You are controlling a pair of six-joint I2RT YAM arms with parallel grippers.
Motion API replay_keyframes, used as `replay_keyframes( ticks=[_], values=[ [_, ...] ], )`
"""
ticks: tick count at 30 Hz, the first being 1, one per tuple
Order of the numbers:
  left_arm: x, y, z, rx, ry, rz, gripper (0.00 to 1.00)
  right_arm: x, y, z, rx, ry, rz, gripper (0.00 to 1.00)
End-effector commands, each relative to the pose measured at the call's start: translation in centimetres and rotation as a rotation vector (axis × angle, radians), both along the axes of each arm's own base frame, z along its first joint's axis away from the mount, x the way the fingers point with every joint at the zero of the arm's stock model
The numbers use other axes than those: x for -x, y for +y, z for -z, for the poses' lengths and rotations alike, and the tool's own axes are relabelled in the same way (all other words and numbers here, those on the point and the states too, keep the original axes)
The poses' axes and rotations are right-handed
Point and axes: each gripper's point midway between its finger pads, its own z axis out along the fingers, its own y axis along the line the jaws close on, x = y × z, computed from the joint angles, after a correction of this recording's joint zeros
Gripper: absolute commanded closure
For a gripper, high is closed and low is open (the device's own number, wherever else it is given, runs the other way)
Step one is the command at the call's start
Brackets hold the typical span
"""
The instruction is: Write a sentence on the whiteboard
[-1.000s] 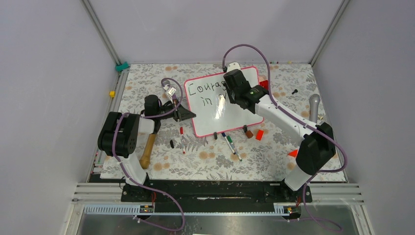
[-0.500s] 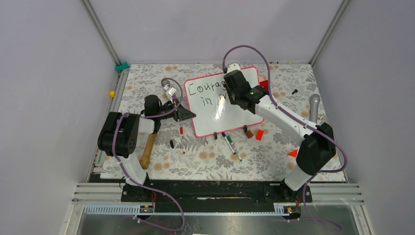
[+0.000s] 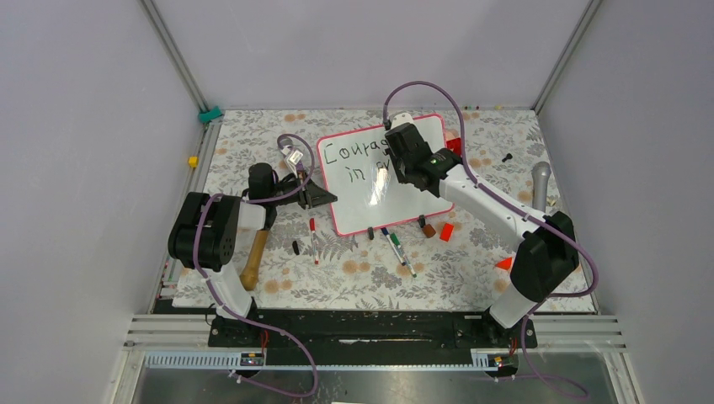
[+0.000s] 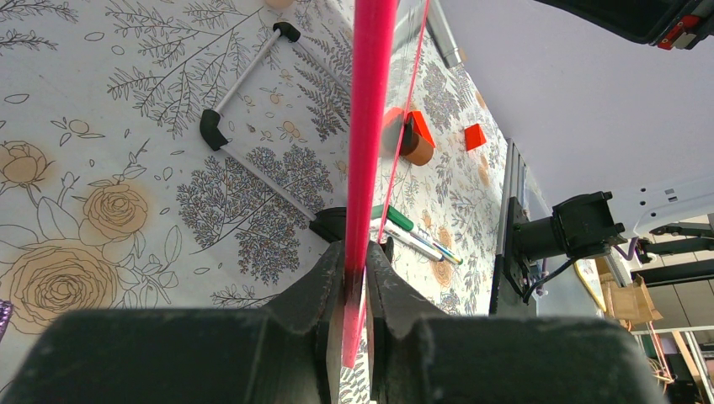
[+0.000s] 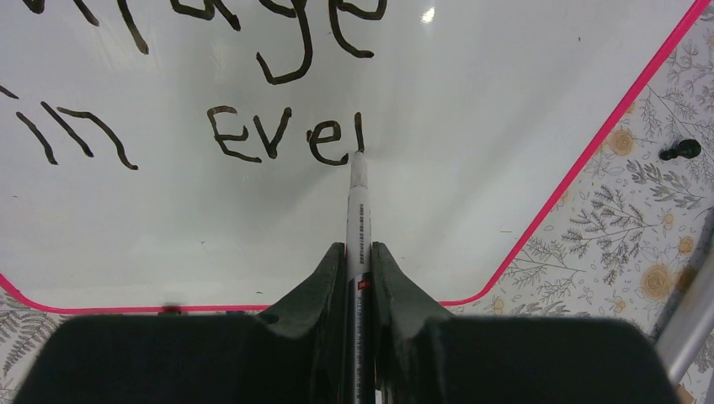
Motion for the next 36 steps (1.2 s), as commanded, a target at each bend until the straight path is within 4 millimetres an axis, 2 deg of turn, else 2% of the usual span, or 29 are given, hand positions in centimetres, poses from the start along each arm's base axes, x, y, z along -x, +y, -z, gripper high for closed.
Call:
replay_keyframes(
  ticks=[1,16,36],
  values=[
    [-1.0,1.0,0.4,-0.016,-0.017,-0.058,1.0,0.0,-0.3,-1.0,-0.014,-0.005,0.001,1.0],
    [-1.0,1.0,0.4,-0.017,-0.015,-0.06,1.0,-1.4,0.2,-2.4,-0.011,-0.043,0.012,1.0],
    [-1.0,1.0,0.5,-0.019,-0.016,-0.061,1.0,-2.5,-0.2,-2.4,0.023,-0.06,0.044,1.0]
  ],
)
